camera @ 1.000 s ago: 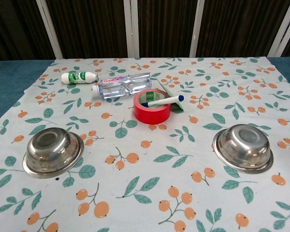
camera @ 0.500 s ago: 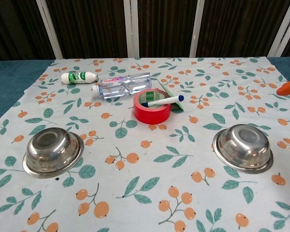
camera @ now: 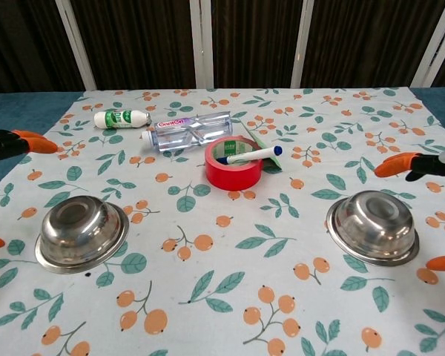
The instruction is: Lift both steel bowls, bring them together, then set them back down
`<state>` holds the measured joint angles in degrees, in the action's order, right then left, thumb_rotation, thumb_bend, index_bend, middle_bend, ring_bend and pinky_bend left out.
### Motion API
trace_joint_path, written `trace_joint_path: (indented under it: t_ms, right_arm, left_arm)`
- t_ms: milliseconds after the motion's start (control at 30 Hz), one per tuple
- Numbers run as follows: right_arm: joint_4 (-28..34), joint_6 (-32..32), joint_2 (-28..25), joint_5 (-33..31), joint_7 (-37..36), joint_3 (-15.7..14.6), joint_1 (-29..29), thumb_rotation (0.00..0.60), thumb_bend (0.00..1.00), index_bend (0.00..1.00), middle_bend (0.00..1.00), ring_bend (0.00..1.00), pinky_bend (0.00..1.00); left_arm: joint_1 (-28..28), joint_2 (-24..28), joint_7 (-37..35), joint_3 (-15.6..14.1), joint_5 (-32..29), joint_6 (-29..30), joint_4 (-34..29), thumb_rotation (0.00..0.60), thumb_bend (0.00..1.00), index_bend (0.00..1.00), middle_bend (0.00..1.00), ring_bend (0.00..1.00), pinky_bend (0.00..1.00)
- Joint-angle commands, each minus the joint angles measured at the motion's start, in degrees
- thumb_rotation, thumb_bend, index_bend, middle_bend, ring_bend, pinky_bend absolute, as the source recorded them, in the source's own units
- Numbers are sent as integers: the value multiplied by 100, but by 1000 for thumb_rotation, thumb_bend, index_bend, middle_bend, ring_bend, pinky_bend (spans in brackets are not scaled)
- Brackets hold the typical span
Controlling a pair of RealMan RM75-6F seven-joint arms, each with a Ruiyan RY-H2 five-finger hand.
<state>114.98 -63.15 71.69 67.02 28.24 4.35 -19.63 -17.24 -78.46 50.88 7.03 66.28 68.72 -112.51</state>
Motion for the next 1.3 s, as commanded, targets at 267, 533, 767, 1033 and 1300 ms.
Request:
trace_joint_path:
  t_ms: [267, 533, 767, 1033, 1300]
  right_arm:
    - [156, -11, 201, -634, 479, 47, -335, 600, 65, 143, 55, 139, 36]
    - [228, -54, 216, -1196, 870, 53, -600, 600, 65, 151, 56, 139, 36]
    - [235, -152, 317, -1321, 968, 70, -715, 600, 66, 174, 55, 156, 45]
    - [-10, -92, 736, -1628, 994, 181, -948, 600, 66, 174, 56, 157, 56]
    - [-414, 89, 1045, -2090, 972, 293, -1217, 600, 66, 174, 56, 158, 61]
  left_arm:
    - [-607, -637, 364, 111, -824, -143, 526, 600, 0, 48, 0, 0, 115]
    - [-947, -914, 388, 64, -1307, -276, 743, 600, 0, 47, 0, 0, 115]
    - [-1089, -1037, 482, -13, -1492, -224, 848, 600, 0, 47, 0, 0, 133]
    - [-1199, -1096, 513, -66, -1574, -97, 880, 600, 0, 47, 0, 0, 133]
    - [-1305, -1091, 511, -105, -1675, -49, 906, 600, 0, 46, 6, 34, 222]
